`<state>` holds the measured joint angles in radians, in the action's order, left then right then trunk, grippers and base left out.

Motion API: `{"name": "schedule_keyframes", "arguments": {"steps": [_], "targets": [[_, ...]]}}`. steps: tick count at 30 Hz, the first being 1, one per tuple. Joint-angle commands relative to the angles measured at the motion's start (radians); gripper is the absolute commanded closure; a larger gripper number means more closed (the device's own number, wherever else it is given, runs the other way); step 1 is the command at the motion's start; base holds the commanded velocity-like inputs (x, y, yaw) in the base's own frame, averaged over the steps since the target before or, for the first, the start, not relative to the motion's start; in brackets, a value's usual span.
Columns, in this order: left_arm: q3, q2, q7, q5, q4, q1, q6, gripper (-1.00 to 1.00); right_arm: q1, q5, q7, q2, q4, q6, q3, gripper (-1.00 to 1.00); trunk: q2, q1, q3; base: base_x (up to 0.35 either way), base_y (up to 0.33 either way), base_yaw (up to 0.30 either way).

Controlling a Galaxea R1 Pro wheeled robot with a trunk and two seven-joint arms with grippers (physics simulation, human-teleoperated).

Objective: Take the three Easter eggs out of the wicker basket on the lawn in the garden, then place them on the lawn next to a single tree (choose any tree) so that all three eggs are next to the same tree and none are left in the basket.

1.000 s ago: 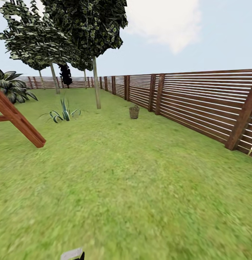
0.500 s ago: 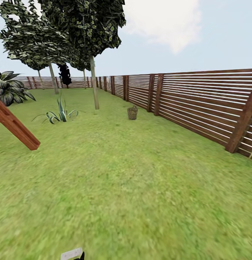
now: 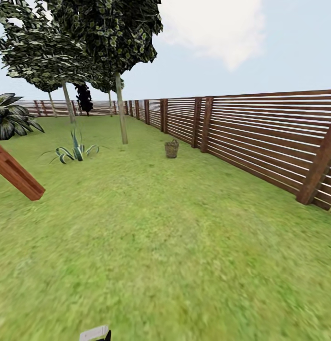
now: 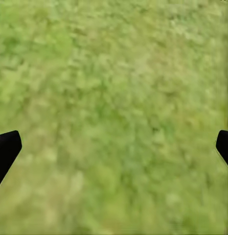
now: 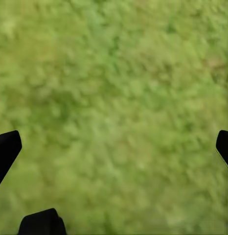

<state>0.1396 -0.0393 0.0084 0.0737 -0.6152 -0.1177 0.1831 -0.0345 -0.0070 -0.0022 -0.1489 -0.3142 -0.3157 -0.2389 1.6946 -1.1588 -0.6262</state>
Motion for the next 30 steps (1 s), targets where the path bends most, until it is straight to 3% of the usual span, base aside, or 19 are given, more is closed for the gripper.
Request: {"name": "schedule_keyframes", "arguments": {"steps": [1, 30], "targets": [[0.001, -0.001, -0.001, 0.008, 0.000, 0.000, 0.002, -1.00, -0.001, -0.001, 0.000, 0.000, 0.001, -0.003, -0.001, -1.00, 0.000, 0.000, -0.001, 0.242, -0.191, 0.000], [0.001, -0.001, -0.001, 0.008, 0.000, 0.000, 0.002, -1.00, -0.001, -0.001, 0.000, 0.000, 0.001, -0.003, -0.001, -1.00, 0.000, 0.000, -0.001, 0.242, -0.191, 0.000]]}}
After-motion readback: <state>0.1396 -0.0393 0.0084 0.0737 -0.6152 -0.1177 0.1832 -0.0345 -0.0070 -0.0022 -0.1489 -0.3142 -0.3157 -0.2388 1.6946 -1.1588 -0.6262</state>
